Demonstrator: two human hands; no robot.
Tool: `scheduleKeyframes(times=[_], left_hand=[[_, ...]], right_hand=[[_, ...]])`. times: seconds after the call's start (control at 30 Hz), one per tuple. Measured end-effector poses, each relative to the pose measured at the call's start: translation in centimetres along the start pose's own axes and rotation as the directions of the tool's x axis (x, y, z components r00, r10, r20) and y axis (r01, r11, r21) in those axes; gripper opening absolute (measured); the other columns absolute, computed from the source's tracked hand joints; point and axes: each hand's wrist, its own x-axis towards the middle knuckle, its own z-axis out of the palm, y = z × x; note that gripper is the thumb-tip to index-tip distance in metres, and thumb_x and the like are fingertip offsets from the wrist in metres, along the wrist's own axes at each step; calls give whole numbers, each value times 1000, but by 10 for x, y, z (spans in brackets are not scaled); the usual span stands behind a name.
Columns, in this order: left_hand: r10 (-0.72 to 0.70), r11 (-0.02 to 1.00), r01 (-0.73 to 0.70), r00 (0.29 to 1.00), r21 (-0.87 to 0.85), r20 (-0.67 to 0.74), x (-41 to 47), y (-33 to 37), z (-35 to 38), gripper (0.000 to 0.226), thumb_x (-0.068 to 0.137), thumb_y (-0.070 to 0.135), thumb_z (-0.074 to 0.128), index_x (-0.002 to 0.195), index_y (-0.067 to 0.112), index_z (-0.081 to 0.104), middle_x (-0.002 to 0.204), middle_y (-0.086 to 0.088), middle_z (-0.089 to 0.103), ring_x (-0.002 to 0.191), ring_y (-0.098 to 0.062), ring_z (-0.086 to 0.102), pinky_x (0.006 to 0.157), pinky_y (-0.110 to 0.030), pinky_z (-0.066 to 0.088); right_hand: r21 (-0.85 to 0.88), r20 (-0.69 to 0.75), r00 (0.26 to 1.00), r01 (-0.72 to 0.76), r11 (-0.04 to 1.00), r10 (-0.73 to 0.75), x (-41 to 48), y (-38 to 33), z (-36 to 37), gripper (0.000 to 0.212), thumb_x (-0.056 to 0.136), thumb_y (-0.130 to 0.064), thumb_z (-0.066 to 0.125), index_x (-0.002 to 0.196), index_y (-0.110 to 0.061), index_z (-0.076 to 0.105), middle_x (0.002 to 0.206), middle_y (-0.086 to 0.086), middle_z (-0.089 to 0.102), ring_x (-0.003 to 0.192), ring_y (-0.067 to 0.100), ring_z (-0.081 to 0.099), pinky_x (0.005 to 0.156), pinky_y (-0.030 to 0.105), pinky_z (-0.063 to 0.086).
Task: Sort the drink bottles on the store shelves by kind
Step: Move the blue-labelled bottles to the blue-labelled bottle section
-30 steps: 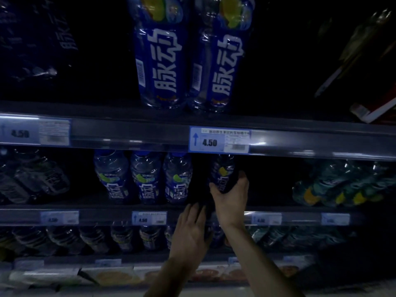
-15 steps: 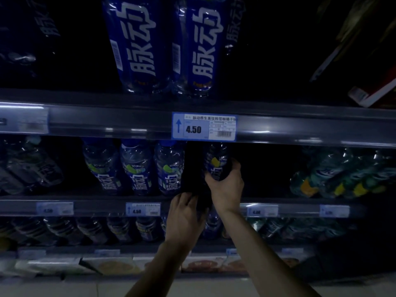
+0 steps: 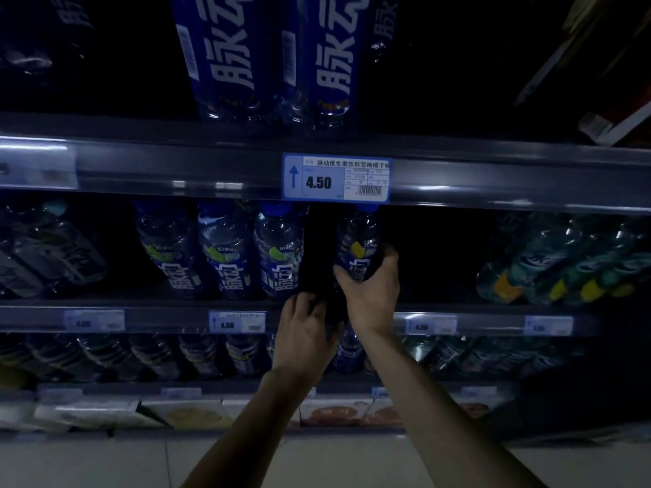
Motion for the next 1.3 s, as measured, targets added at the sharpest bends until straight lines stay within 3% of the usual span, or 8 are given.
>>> scheduleKeyframes(times=[0.1, 0.4, 0.63, 0.87, 1.1, 1.23, 1.3], left_hand=[[5, 1000, -5, 1000, 3, 14, 1, -1, -2, 49, 86, 37, 62, 125, 9, 55, 122, -12, 51, 115, -30, 40, 97, -36, 40], [-39, 989, 44, 999, -141, 36, 6, 3, -20, 52, 86, 30, 62, 131, 9, 47, 133, -13, 41, 123, -29, 33, 100, -41, 41], [-58, 974, 57, 998, -219, -2, 1, 1, -52, 54, 87, 33, 62, 133, 11, 44, 131, -11, 43, 120, -27, 42, 98, -35, 42], [-49, 958, 45, 999, -283, -6, -13, 11, -110, 55, 89, 37, 60, 135, 13, 41, 127, -6, 45, 110, -24, 51, 90, -33, 46], [30, 964, -54, 995, -261, -92, -25, 25, -172, 45, 90, 34, 58, 129, 15, 47, 120, -4, 50, 105, -19, 51, 80, -21, 40], [76, 956, -111, 988, -270, -135, -28, 36, -201, 43, 90, 32, 59, 127, 14, 49, 119, -2, 52, 106, -16, 49, 80, -20, 40], [104, 954, -144, 981, -264, -161, -27, 43, -216, 44, 89, 31, 60, 127, 13, 50, 117, -3, 53, 103, -18, 52, 80, -24, 44]], right_hand=[[0, -15, 1000, -4, 1000, 4, 0, 1, 0, 65, 71, -20, 83, 124, -19, 45, 114, 3, 60, 104, 15, 60, 92, 30, 50], [7, 8, 1000, 20, 1000, -20, -17, 3, -13, 60, 73, -23, 83, 121, -19, 48, 113, 3, 60, 102, 13, 60, 88, 33, 53], [43, -56, 997, 58, 997, -55, -42, -21, -29, 65, 75, -24, 81, 130, -17, 47, 120, 4, 58, 111, 16, 59, 90, 39, 53], [17, -24, 1000, 16, 1000, -15, -89, -52, -54, 69, 71, -22, 83, 127, -31, 45, 120, 4, 59, 106, 17, 61, 84, 39, 56], [-12, -43, 999, -6, 1000, 5, -123, -88, -72, 73, 68, -24, 85, 130, -21, 46, 117, 1, 60, 104, 14, 60, 85, 39, 56], [51, -56, 998, 23, 998, -21, -121, -123, -78, 71, 69, -27, 85, 127, -33, 45, 119, -4, 59, 103, 1, 60, 82, 22, 55], [58, -66, 997, 51, 997, -47, -115, -142, -81, 71, 70, -30, 83, 128, -39, 43, 119, -6, 58, 105, 1, 58, 82, 20, 52]])
